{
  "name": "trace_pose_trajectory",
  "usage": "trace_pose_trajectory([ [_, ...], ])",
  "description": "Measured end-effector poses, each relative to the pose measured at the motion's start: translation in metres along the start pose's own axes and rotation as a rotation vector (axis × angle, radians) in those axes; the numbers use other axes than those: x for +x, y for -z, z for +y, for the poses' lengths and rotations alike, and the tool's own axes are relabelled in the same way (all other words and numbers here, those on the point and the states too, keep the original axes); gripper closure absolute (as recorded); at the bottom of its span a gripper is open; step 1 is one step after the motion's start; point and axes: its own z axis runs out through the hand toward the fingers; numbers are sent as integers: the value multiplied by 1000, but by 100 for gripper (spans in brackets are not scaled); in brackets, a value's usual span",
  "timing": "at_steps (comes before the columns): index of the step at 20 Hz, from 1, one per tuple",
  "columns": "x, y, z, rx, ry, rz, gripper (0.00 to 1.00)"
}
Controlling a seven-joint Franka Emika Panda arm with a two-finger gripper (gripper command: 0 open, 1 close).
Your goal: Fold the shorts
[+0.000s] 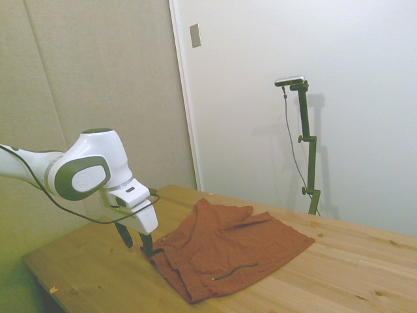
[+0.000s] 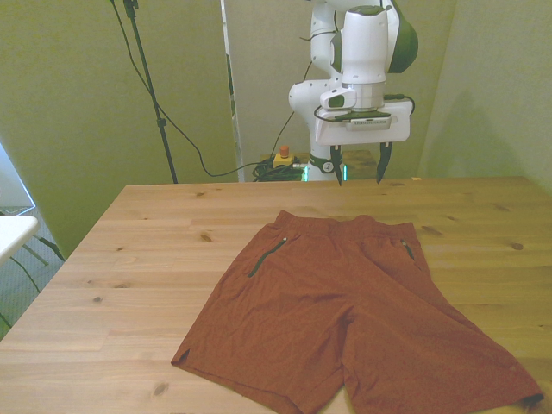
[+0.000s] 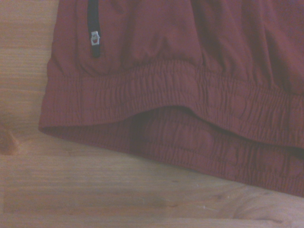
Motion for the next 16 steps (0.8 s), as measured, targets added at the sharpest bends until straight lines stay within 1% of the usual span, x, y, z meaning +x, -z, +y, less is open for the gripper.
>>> trace_pose_trajectory([
  [2, 0, 0, 0, -3, 3, 5, 0],
  [4, -5, 1, -9, -25, 24, 34, 0],
  [8, -14, 10, -56, -58, 72, 98, 0],
  [10, -16, 5, -78, -122, 106, 137, 0],
  [12, -24, -5, -101, -199, 135, 219, 0],
  [14, -44, -21, -125, -262, 165, 307, 0],
  [16, -68, -37, -145, -311, 194, 370, 0],
])
